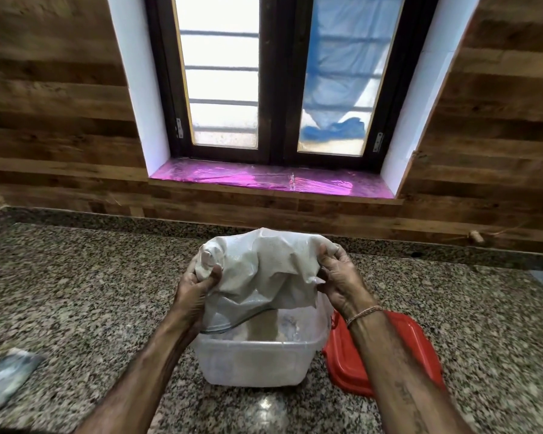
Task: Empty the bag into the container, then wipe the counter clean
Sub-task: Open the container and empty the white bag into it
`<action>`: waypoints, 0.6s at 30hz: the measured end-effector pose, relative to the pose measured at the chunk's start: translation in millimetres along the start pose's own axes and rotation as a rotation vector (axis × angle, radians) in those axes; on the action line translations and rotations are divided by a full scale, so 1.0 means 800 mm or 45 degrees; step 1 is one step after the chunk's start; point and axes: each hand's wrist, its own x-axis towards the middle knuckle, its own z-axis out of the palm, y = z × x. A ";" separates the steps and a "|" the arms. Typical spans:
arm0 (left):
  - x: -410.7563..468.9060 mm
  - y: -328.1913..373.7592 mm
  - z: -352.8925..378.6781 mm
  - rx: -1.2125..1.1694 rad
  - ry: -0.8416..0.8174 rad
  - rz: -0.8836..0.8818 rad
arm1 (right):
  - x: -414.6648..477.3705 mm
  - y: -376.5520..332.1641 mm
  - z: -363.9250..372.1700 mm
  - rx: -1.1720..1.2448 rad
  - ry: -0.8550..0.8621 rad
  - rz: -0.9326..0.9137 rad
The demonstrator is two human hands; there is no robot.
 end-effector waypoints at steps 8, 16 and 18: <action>0.008 0.002 0.005 0.174 0.183 0.016 | -0.011 0.012 -0.008 -0.009 -0.099 -0.118; -0.001 -0.016 0.016 0.426 0.157 0.076 | -0.015 0.027 -0.011 0.206 -0.241 -0.071; 0.000 -0.013 0.022 0.366 0.194 0.094 | -0.015 0.024 -0.009 0.263 -0.260 -0.065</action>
